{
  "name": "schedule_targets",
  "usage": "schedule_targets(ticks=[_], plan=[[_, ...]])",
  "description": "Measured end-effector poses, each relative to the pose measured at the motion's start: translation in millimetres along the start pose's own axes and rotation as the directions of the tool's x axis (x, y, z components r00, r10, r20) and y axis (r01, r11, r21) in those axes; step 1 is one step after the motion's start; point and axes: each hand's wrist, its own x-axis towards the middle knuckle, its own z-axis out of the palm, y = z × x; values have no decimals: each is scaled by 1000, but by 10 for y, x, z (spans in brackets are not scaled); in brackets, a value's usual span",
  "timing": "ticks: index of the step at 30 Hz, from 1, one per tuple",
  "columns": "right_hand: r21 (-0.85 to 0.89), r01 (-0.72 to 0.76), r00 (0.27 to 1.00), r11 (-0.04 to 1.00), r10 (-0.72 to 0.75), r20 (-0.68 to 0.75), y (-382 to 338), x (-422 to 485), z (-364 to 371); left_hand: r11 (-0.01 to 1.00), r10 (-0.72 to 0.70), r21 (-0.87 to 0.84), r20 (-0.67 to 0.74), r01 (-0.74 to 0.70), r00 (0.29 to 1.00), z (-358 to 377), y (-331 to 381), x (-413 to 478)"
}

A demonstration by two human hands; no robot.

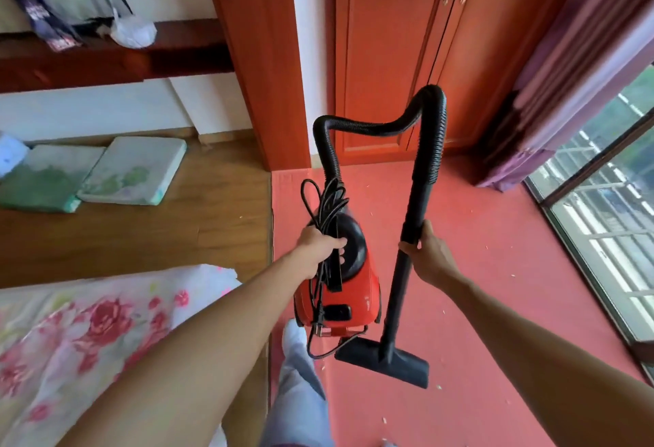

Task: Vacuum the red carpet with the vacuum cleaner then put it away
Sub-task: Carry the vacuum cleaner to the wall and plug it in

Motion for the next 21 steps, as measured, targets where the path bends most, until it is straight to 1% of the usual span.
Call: schedule_targets(ticks=[3, 7, 11, 14, 17, 21], plan=[[21, -64, 997, 998, 65, -29, -265, 497, 155, 997, 11, 73, 55, -15, 998, -229, 341, 642], [106, -165, 980, 981, 175, -98, -673, 1022, 276, 963, 70, 253, 113, -96, 991, -507, 838, 1345], [232, -252, 939, 940, 295, -178, -981, 1458, 328, 878, 113, 443, 178, -182, 978, -692, 1349, 1884], [356, -267, 903, 896, 361, -232, -1121, 1777, 395, 789, 130, 570, 206, -228, 970, -727, 1729, 2262], [457, -275, 872, 846, 420, -253, -1246, 2140, 483, 737, 138, 629, 220, -249, 966, -671, 2087, 2683], [570, -321, 819, 756, 524, -234, -1310, 2694, 605, 677, 135, 677, 274, -291, 952, -469, 2494, 3232]])
